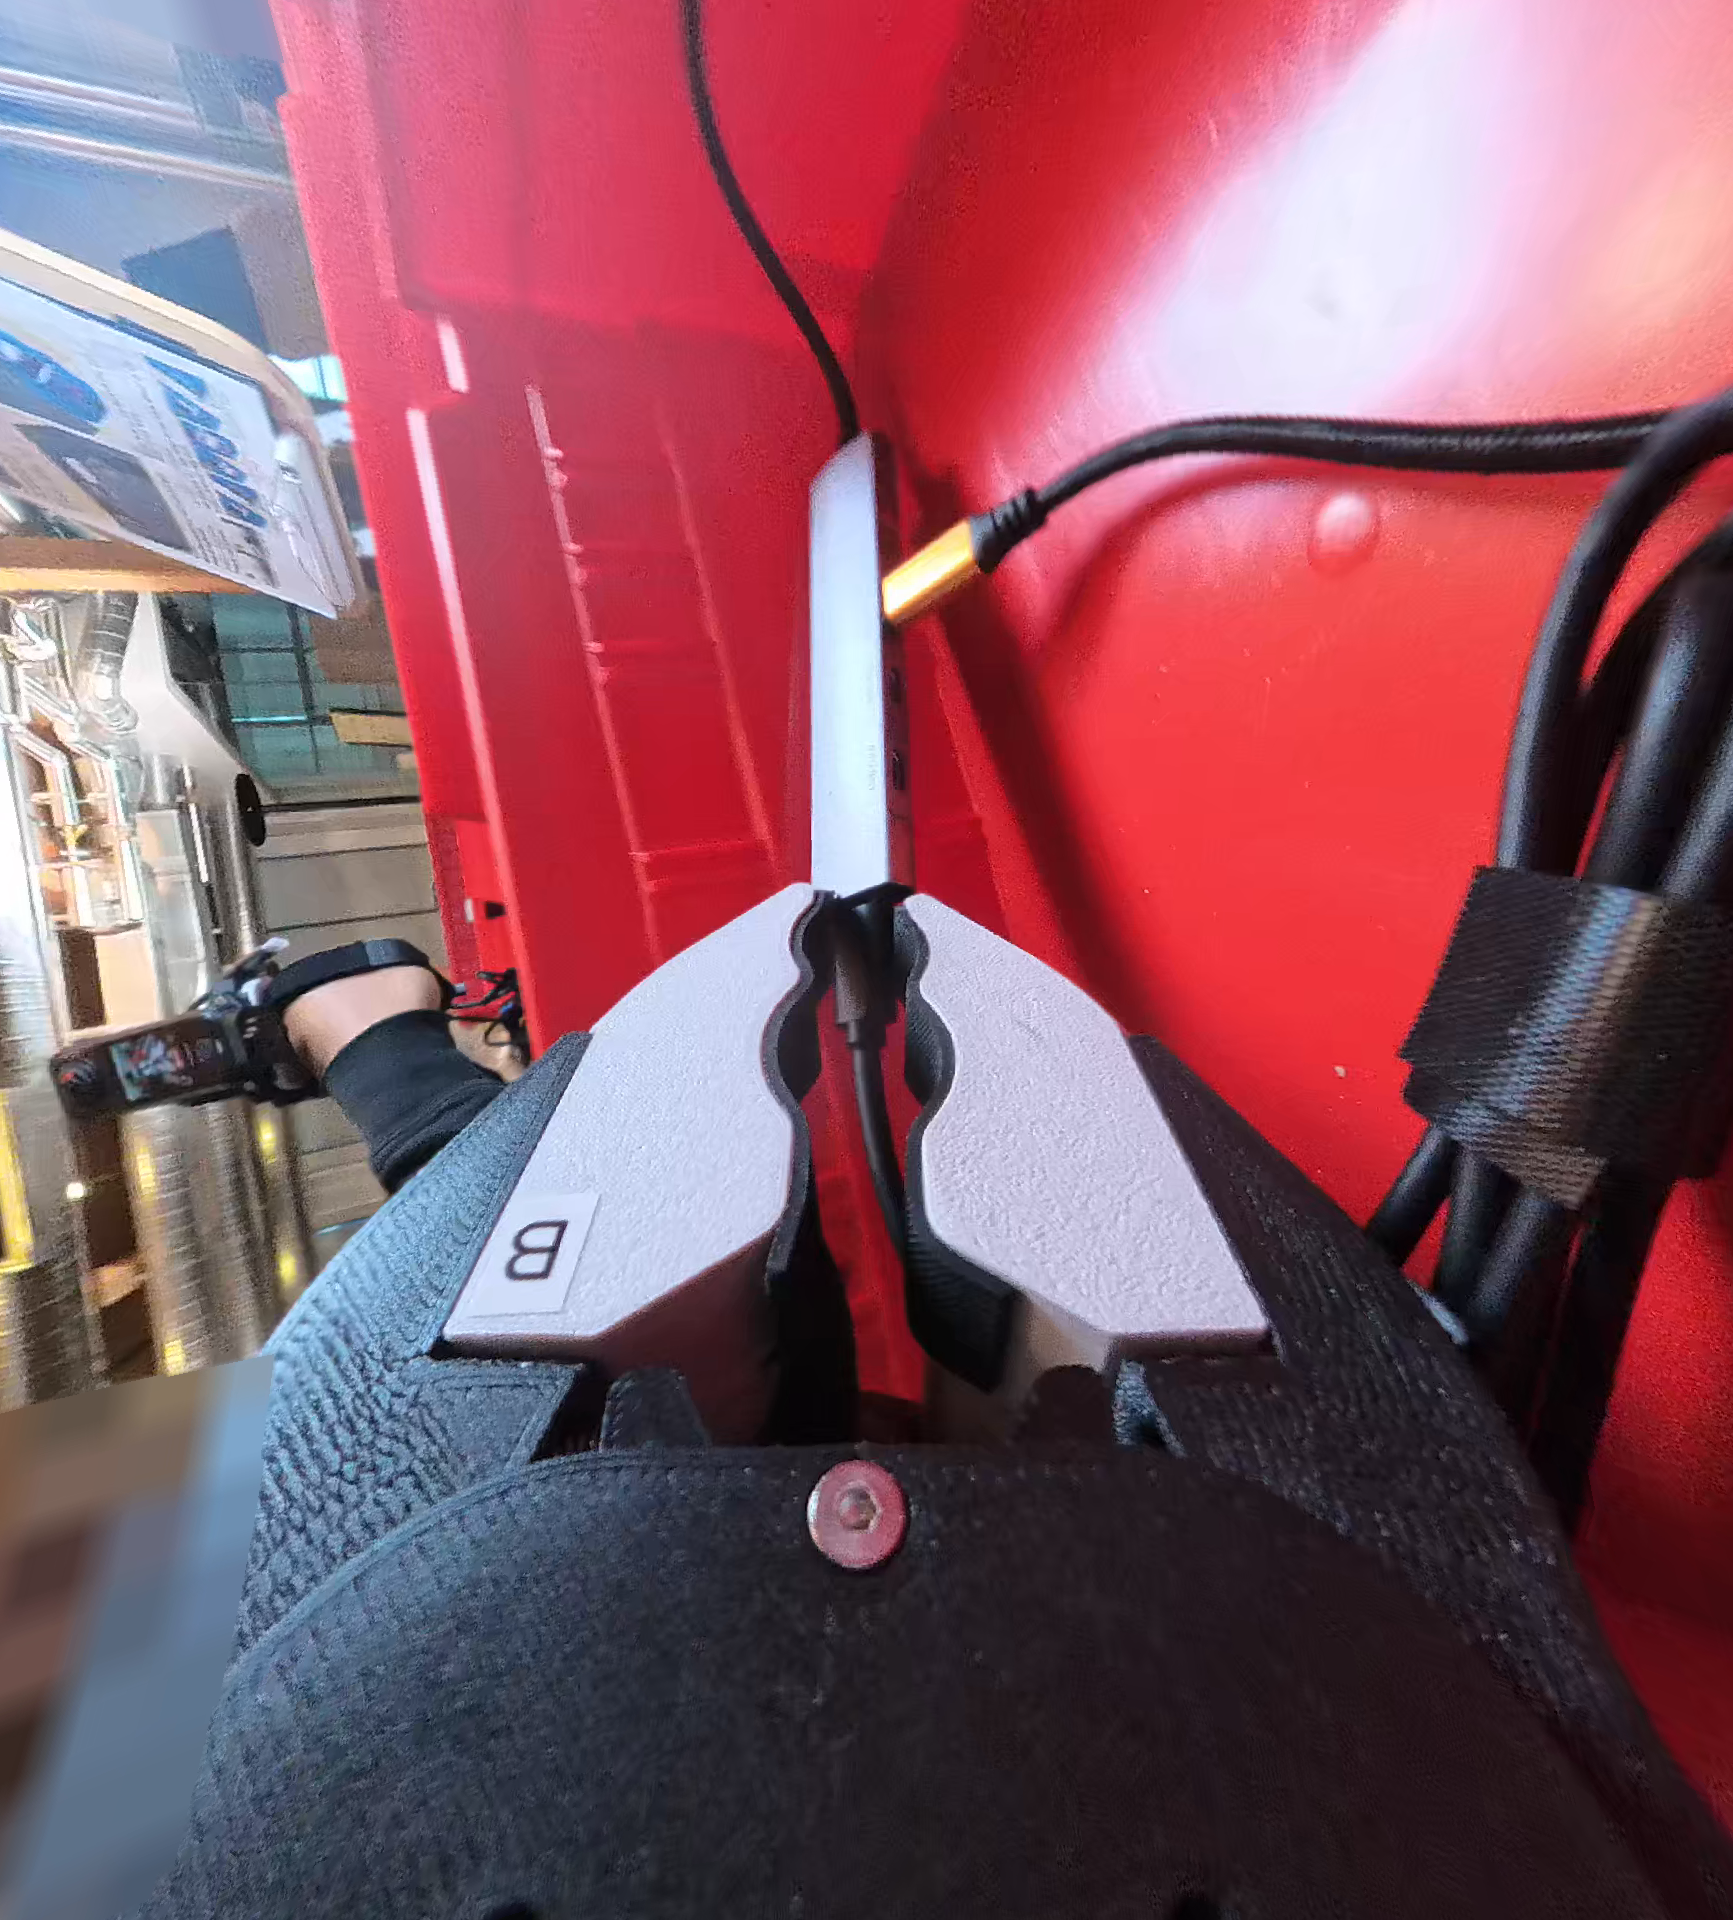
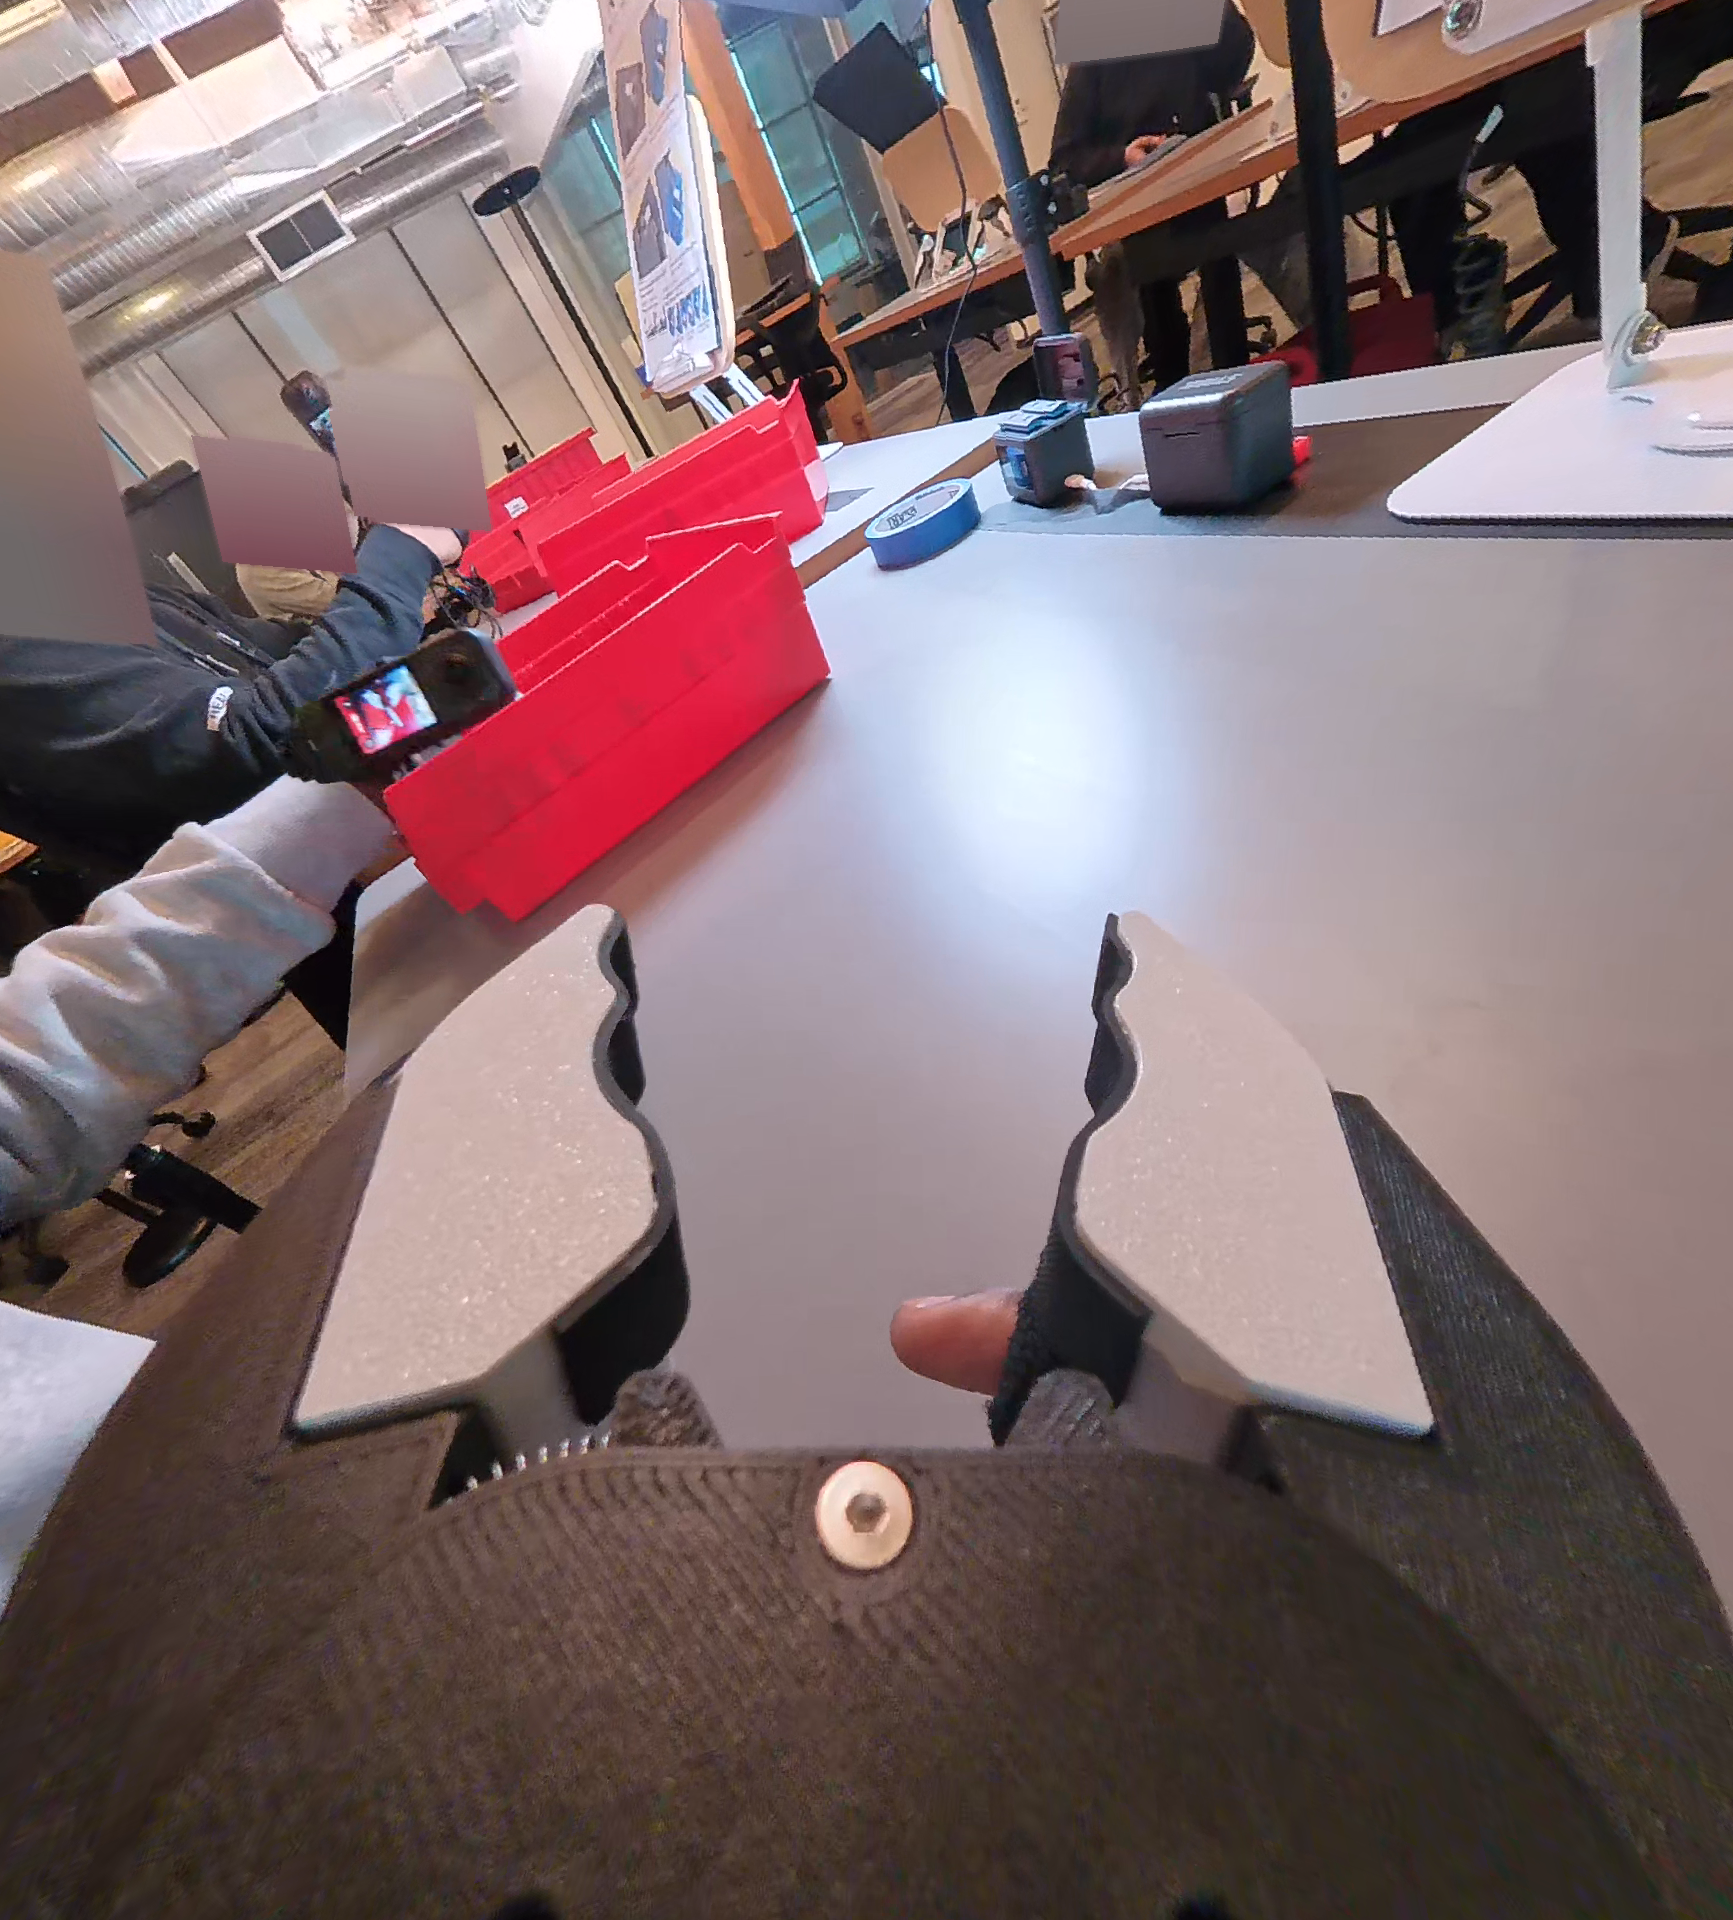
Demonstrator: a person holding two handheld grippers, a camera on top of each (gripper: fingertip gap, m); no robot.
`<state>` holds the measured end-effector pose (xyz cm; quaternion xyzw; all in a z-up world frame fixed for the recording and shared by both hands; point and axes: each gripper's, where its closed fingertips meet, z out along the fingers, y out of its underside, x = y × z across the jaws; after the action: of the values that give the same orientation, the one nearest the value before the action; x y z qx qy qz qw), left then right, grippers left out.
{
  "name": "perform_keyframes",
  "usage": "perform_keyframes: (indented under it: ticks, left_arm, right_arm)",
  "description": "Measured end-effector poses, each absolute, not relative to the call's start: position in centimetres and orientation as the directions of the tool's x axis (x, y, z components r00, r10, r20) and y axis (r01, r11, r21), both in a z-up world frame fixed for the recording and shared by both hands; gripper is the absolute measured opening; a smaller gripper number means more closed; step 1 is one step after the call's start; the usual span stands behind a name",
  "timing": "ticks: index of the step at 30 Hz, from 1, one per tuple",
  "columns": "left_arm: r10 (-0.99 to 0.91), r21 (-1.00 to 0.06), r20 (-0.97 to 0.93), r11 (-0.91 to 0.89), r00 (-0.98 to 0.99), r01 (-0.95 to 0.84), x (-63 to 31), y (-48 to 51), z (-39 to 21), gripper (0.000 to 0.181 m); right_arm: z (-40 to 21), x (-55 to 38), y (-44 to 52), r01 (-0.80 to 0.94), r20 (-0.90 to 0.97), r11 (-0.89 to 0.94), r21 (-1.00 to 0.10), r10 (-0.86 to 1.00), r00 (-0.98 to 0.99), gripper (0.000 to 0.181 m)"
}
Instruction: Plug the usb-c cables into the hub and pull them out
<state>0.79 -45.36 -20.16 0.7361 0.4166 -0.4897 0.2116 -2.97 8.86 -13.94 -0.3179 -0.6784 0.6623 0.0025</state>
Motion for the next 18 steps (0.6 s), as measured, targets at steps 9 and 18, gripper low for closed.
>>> perform_keyframes:
  ticks: [9,18]
  left_arm:
    - [0.37,-0.315,-0.926,-0.658,-0.07,0.683,0.8,-43.0,-10.7,0.01]
    - [0.335,-0.444,-0.891,-0.778,-0.305,0.443,-0.6,-37.5,2.7,0.01]
  right_arm:
    - [-14.3,-3.0,8.8,0.42,-0.401,-0.062,-0.906,0.449,-0.799,0.082]
    - [-13.8,-2.8,8.9,0.403,-0.391,-0.071,-0.912,0.444,-0.806,0.077]
